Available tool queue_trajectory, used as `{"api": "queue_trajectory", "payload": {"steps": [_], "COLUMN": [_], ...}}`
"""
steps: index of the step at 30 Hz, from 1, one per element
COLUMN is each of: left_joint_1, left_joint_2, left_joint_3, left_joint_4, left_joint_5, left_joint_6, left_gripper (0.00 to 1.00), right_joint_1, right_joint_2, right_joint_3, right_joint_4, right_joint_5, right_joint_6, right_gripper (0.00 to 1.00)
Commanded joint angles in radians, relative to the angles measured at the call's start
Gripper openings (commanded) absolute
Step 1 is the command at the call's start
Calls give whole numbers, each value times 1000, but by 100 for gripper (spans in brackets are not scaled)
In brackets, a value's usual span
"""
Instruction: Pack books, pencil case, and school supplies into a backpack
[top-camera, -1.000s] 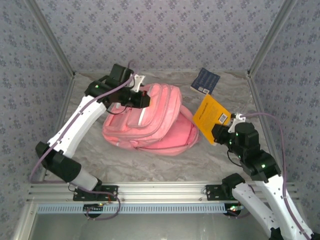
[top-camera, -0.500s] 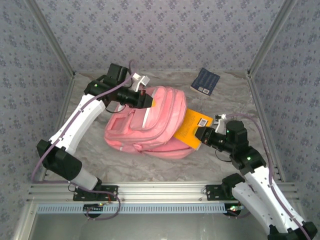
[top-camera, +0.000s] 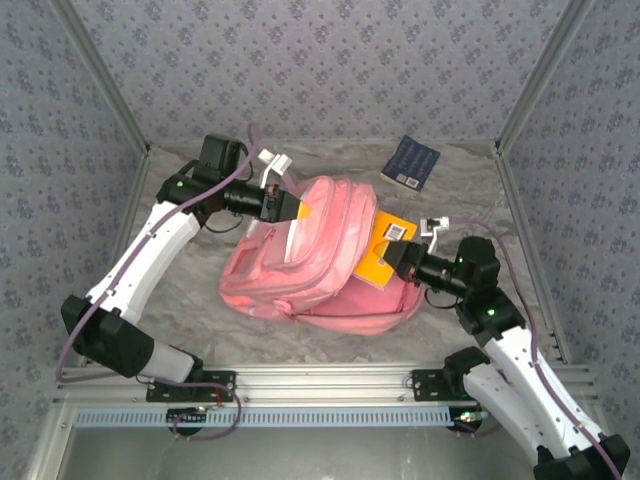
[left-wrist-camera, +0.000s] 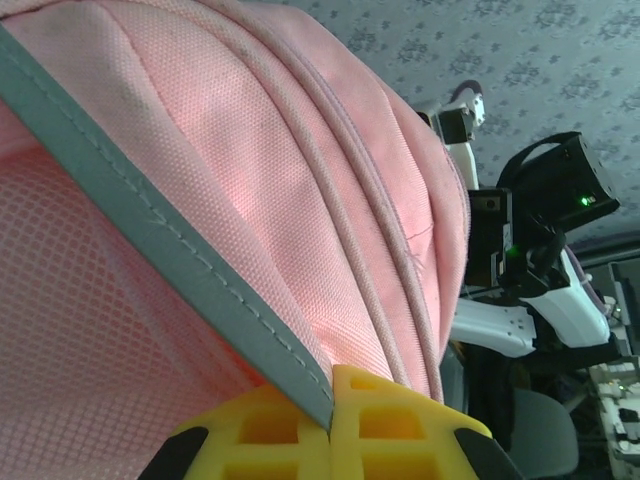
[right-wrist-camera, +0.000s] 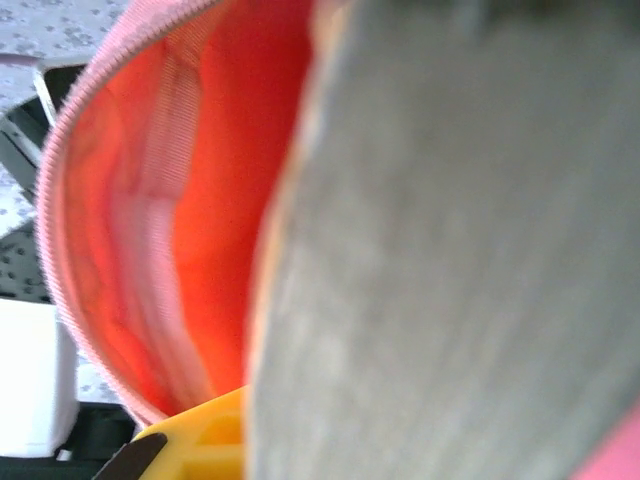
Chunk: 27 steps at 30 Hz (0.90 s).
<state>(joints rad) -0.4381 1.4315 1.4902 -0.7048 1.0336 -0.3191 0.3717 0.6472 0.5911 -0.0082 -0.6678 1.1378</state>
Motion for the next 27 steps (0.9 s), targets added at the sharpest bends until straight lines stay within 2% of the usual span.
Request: {"api": "queue_trajectory", "payload": {"steps": [1, 5, 12, 20, 27], "left_joint_1": [11, 30, 40, 41, 37], "left_joint_2": [-71, -64, -39, -10, -5], "left_joint_3": [38, 50, 70, 91, 85], "left_joint_4": [173, 203, 227, 242, 248], "left_joint_5": [180, 207, 229, 245, 244], "left_joint_6": [-8, -42, -62, -84, -88], "left_gripper": [0, 0, 0, 0, 0], "right_joint_1": [9, 32, 70, 70, 70], "right_joint_2": [48, 104, 181, 277, 311], "right_joint_3": [73, 81, 55, -56, -56], "right_joint_4": [172, 138, -70, 40, 81], "right_joint_5": [-38, 18, 129, 148, 154], "right_joint_6": [39, 15, -239, -248, -231], "right_gripper": [0, 0, 0, 0, 0]}}
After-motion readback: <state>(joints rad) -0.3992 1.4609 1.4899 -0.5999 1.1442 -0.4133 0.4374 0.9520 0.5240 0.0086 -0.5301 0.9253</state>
